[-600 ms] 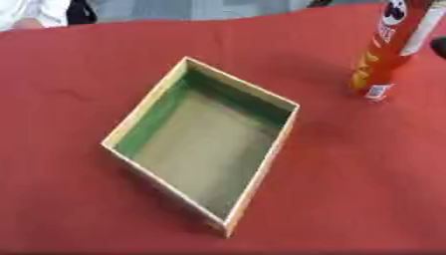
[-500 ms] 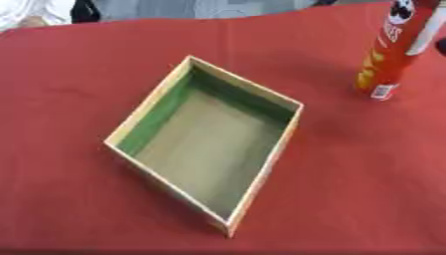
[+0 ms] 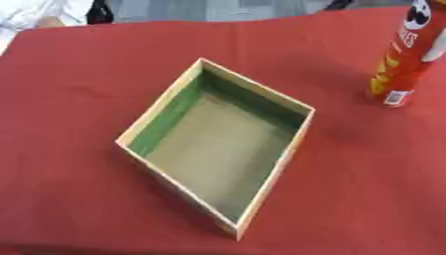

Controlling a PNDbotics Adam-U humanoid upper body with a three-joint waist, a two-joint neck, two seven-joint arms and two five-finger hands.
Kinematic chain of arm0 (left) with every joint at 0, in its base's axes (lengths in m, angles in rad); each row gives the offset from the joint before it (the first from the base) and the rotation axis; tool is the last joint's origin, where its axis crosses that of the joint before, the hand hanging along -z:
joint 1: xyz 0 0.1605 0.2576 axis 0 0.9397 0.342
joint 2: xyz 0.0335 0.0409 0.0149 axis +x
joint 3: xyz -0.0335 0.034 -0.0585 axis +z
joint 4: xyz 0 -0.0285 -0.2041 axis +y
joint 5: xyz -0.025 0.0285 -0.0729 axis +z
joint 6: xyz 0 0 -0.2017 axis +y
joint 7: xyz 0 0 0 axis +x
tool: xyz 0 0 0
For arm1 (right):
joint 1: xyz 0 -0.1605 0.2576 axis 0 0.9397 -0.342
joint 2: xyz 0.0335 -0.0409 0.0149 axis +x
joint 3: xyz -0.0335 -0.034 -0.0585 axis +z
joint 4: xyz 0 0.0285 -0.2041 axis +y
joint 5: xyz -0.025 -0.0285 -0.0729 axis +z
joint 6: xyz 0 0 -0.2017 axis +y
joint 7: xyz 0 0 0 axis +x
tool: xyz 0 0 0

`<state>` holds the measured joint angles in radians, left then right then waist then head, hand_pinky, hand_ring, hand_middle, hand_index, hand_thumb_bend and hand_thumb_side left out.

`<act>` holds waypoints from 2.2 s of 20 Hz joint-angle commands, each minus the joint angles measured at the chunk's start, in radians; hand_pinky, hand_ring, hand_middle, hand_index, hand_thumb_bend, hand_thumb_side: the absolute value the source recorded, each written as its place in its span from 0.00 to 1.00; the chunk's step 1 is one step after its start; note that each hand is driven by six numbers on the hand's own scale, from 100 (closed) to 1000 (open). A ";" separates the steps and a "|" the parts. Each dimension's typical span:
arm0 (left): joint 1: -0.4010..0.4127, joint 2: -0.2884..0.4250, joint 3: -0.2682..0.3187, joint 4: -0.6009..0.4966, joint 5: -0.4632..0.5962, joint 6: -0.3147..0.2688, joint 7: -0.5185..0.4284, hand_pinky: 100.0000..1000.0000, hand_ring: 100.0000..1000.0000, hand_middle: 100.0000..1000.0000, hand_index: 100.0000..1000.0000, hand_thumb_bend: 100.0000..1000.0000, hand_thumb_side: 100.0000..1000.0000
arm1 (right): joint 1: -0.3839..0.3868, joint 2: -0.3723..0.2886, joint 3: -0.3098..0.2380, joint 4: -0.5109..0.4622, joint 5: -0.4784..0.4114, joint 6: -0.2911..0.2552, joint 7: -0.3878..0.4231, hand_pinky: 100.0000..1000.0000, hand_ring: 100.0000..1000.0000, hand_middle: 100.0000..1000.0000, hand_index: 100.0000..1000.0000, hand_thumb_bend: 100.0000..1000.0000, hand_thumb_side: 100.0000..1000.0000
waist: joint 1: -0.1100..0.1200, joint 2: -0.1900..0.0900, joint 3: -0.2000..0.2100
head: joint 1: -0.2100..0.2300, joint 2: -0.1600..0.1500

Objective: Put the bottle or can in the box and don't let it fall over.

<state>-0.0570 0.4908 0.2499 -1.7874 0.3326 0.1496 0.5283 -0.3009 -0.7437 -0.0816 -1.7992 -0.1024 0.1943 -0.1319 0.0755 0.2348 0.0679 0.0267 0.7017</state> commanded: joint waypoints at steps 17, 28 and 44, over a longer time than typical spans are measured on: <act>-0.004 0.025 -0.020 0.010 0.012 0.009 -0.025 0.76 0.78 0.74 0.83 0.49 0.79 | -0.001 0.007 0.023 0.141 0.077 -0.015 0.053 0.87 0.87 0.93 0.98 0.62 0.26 | -0.006 -0.115 0.017 | -0.134 -0.010; -0.004 0.023 -0.025 0.011 0.012 0.011 -0.029 0.76 0.78 0.74 0.83 0.49 0.79 | -0.012 0.021 0.029 0.186 0.086 -0.021 0.080 0.87 0.87 0.92 0.98 0.61 0.27 | -0.001 -0.114 0.012 | -0.181 -0.024; -0.011 0.015 -0.035 0.013 0.014 0.014 -0.039 0.76 0.77 0.74 0.83 0.49 0.79 | -0.072 0.049 0.068 0.240 0.001 -0.070 0.133 0.87 0.88 0.92 0.98 0.61 0.28 | 0.011 -0.100 0.015 | -0.161 -0.028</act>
<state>-0.0596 0.4880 0.2124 -1.7634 0.3435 0.1654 0.4937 -0.3568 -0.6785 -0.0099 -1.5558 -0.0941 0.1266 -0.0025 0.0882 0.1427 0.0816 -0.1363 0.6834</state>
